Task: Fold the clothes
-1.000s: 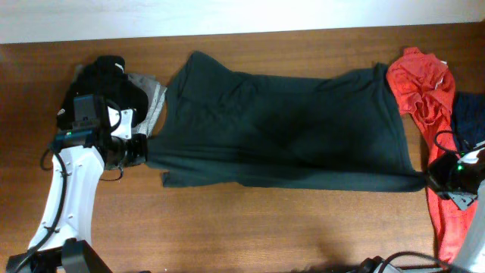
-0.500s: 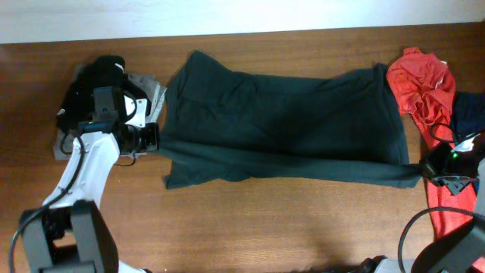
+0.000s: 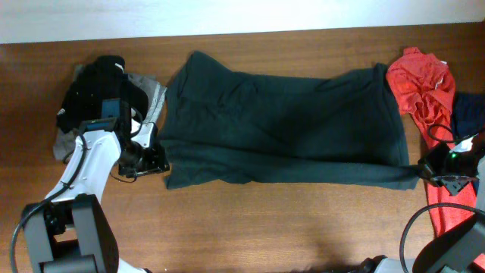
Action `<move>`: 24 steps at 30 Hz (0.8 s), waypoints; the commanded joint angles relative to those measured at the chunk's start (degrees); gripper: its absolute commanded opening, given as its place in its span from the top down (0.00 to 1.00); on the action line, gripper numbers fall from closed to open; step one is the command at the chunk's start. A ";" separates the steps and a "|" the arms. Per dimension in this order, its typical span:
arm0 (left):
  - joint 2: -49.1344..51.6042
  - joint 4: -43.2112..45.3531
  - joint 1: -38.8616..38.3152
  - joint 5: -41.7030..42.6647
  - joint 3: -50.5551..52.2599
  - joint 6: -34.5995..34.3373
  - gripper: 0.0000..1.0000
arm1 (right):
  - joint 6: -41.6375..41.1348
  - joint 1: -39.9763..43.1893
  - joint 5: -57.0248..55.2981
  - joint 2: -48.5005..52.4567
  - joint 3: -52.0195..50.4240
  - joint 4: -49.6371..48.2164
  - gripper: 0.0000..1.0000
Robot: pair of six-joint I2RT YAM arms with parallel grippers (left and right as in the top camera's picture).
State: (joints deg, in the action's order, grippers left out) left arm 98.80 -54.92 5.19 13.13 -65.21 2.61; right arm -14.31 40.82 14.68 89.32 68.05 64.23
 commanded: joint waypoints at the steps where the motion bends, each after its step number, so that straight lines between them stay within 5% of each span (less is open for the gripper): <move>1: -0.13 2.05 -0.52 3.43 4.04 0.50 0.46 | 0.55 -0.31 0.33 0.15 0.33 0.02 0.94; 8: -0.13 12.15 -4.83 5.40 11.30 0.48 0.52 | 0.52 -0.31 0.33 0.15 0.33 0.02 0.94; 9: -0.13 12.81 -5.27 4.66 11.67 0.44 0.59 | 0.52 -0.31 0.33 0.15 0.33 0.02 0.94; 11: -0.13 12.55 -5.57 3.69 11.69 -0.35 0.95 | 0.55 -0.31 0.31 0.15 0.33 0.04 0.95; 12: -0.15 12.02 -5.57 3.63 11.69 -1.11 1.00 | 0.55 -0.31 0.33 0.15 0.33 0.04 0.94; 24: -13.60 -8.13 -2.84 6.60 -0.81 3.13 1.00 | 3.30 -0.33 -0.37 -0.37 0.33 3.76 0.94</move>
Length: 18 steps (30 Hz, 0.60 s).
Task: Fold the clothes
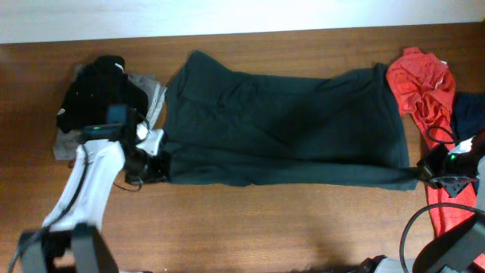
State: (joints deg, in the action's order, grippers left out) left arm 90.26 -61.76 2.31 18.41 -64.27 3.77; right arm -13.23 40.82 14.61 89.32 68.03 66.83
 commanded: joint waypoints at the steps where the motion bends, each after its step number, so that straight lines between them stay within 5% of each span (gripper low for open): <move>1: -5.84 -1.75 0.07 1.07 -1.75 1.95 1.00 | 2.49 -0.35 -0.26 -0.74 0.35 1.55 0.94; 8: -7.98 -4.20 2.80 2.01 -1.79 1.66 1.00 | 2.47 -0.26 -1.14 -5.33 0.35 3.21 0.94; 18: -8.57 18.97 5.20 7.30 -1.79 -2.29 1.00 | -1.75 -0.31 1.68 -5.49 0.35 -6.45 0.95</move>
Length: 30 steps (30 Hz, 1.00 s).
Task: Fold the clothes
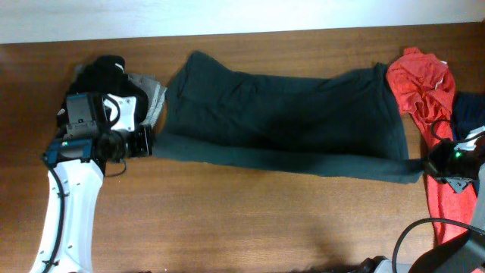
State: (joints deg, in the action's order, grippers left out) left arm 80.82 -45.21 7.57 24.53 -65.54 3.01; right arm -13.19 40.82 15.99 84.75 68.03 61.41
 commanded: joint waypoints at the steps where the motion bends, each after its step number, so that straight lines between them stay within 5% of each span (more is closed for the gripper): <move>1: 1.77 3.87 -0.07 1.18 -0.52 -1.77 0.99 | -2.34 -0.33 0.37 -0.87 0.35 -1.92 0.94; 5: 2.49 2.89 0.00 1.29 -0.74 -2.19 0.99 | -2.27 -0.31 0.98 -0.83 0.35 -1.81 0.95; 17: -2.91 -32.44 0.11 -8.09 -8.87 0.26 1.00 | 3.45 -0.26 -1.84 -1.79 5.97 13.79 0.95; 30: -2.89 -46.86 0.09 -13.42 -8.76 -0.85 0.99 | 3.96 -0.26 -1.86 -1.79 5.97 14.34 0.95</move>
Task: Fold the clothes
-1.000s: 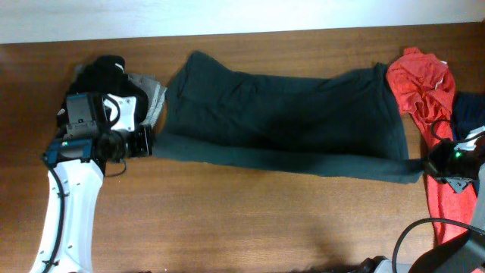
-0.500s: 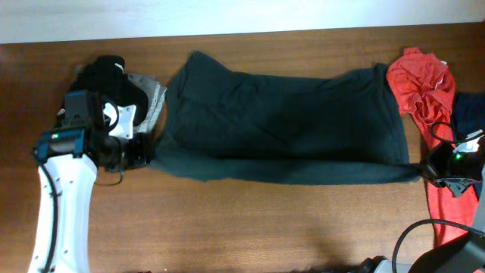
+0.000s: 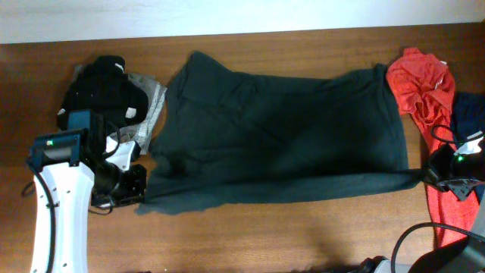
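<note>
A dark green garment [image 3: 280,129] lies spread across the middle of the table in the overhead view. Its near edge is stretched between my two grippers. My left gripper [image 3: 140,189] is shut on the garment's near left corner, at the front left of the cloth. My right gripper [image 3: 428,178] is shut on the near right corner, beside the red clothes. The fingers of both are partly hidden by cloth.
A pile of black and grey clothes [image 3: 106,91] lies at the back left. A red garment [image 3: 424,87] runs down the right edge, with a blue one [image 3: 470,114] beside it. The table's back edge [image 3: 242,34] meets a white wall.
My left gripper has moved toward the front of the table with the corner in it, and the garment's near edge now lies lower and wider. The right gripper has hardly moved.
Both grippers held the garment's near corners on the table at first. Then the left one had carried its corner back and to the left, narrowing the cloth into a taut strip. Now the corner is near the front again and the garment is spread wider.
</note>
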Action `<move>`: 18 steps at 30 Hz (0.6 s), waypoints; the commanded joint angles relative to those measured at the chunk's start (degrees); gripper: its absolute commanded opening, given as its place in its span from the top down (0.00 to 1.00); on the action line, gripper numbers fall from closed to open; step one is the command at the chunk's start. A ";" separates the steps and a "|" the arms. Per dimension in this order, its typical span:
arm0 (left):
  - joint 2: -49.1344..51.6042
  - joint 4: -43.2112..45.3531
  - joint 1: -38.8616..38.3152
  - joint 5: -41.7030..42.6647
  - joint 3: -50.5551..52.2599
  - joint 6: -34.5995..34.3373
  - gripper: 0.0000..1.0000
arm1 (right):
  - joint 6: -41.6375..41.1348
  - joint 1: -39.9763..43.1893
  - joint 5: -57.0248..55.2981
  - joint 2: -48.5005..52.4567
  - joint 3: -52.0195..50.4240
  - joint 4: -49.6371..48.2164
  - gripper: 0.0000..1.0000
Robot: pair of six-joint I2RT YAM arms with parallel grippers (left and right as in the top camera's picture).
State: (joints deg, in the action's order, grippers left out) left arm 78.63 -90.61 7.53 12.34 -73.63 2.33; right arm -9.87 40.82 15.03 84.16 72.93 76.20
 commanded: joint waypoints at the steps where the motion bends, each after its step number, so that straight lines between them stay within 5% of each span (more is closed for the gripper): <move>1: -0.70 -1.77 0.13 -1.22 -0.68 -0.17 0.99 | 0.63 -0.26 -0.90 -1.20 1.07 -0.50 0.95; 6: -0.70 -1.22 0.13 -1.25 -0.61 -1.05 0.99 | 0.63 -0.26 -0.90 -1.20 1.07 -0.52 0.95; 18: 1.22 17.90 0.09 -0.57 -0.61 -1.64 1.00 | 0.39 -0.37 -0.42 -1.07 0.96 -0.81 0.94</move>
State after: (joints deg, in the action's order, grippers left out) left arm 78.76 -74.54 7.53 11.94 -73.65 1.06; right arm -9.82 40.82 15.05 84.16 72.93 75.83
